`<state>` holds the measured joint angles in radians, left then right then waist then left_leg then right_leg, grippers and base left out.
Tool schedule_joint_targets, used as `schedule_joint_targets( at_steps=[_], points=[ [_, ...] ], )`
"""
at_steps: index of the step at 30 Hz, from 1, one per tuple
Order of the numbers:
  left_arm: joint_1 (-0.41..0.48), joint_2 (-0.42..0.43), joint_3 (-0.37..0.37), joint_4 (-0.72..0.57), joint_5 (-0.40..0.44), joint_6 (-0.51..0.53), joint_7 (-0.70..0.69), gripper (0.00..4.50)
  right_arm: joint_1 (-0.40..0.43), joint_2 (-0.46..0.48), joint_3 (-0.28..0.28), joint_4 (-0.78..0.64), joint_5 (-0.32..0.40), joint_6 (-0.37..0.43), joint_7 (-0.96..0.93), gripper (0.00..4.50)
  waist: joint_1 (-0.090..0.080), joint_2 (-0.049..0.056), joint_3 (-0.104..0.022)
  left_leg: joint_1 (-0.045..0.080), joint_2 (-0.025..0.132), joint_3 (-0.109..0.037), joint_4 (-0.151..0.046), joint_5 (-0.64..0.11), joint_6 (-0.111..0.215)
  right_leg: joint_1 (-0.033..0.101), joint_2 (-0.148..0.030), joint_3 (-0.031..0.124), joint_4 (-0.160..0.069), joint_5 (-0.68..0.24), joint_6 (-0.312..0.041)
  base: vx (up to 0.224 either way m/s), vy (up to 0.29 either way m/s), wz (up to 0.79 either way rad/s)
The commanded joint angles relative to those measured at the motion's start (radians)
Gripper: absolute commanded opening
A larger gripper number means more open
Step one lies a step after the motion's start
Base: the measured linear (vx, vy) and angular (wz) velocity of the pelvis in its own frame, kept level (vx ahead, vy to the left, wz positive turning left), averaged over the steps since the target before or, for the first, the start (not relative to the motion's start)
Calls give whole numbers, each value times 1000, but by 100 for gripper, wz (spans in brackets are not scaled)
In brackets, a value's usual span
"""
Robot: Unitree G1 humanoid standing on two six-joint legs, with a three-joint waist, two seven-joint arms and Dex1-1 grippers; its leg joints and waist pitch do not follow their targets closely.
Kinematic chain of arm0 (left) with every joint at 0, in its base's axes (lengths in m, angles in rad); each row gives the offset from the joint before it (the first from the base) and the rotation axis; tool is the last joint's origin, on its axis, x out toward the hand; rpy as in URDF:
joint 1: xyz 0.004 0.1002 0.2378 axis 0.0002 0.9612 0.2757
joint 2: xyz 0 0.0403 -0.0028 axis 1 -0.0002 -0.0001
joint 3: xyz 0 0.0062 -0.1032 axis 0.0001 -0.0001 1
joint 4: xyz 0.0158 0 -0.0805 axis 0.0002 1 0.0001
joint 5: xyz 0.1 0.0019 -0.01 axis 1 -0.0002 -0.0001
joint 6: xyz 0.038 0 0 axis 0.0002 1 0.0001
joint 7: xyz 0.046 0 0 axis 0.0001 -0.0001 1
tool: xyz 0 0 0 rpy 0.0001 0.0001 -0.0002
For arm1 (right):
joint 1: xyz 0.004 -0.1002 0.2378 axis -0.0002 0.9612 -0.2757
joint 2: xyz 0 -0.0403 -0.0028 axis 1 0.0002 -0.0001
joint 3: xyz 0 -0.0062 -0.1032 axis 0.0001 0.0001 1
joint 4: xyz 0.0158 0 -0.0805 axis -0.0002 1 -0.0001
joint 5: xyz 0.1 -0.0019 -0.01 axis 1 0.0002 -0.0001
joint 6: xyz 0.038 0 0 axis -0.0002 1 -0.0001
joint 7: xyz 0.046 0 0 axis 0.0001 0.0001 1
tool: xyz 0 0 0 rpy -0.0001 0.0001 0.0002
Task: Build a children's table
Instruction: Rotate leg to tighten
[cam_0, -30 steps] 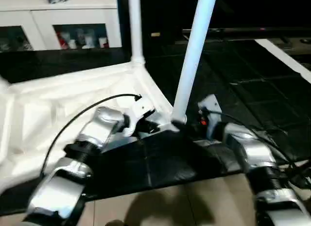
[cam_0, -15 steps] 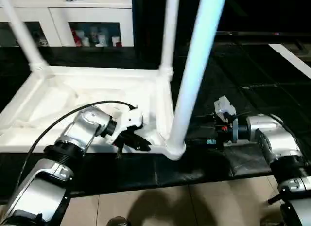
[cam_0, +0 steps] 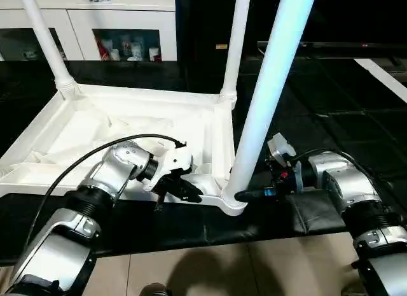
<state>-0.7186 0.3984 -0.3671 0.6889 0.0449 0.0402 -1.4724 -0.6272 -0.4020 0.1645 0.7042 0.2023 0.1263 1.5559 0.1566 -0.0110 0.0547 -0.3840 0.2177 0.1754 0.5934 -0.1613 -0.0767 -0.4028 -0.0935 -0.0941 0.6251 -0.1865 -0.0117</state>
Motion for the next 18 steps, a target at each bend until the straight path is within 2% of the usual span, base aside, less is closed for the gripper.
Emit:
schedule_joint_targets(
  at_steps=[1, 5, 6, 12, 16, 18],
  points=[
    [-25, -14, -22, -23, 3, -20, -26, 0, -20, 0, 1, 10, 0, -3, 13, 311, -7, -6, -76, 20, 22, 3, -65, -192, 44, 52, -59, 48, -67, -146, -252, 0, 0, 0],
    [-25, -14, -18, -21, 5, -22, -15, 0, -27, 3, 3, 20, 0, 1, 23, 277, -7, -5, -75, 21, 23, 2, -66, -196, 42, 51, -58, 48, -67, -152, -249, 0, 0, 0],
    [-26, -16, -18, -19, 5, -22, -13, 0, -27, 3, 4, 23, 2, 2, 25, 267, -8, -9, -75, 20, 23, 3, -65, -195, 42, 51, -58, 48, -67, -152, -248, 0, 0, 0],
    [-28, -22, -15, -7, 6, -23, 1, 0, -24, 6, 8, 30, 2, -3, 33, 221, -5, -7, -76, 20, 23, 3, -64, -186, 45, 51, -58, 49, -65, -142, -250, 0, 0, 0],
    [-31, -40, -1, 4, -2, 2, 33, 0, -4, 10, 4, 7, 13, 14, 30, 208, -3, -3, -76, 20, 23, 3, -63, -186, 45, 51, -58, 48, -65, -141, -250, 0, 0, 0],
    [-37, -56, 11, 11, -6, 31, 65, 0, 11, 16, -7, -12, 27, 32, 16, 207, 0, -4, -76, 22, 23, 3, -63, -189, 45, 50, -58, 49, -66, -142, -250, 0, 0, 0]
  ],
)
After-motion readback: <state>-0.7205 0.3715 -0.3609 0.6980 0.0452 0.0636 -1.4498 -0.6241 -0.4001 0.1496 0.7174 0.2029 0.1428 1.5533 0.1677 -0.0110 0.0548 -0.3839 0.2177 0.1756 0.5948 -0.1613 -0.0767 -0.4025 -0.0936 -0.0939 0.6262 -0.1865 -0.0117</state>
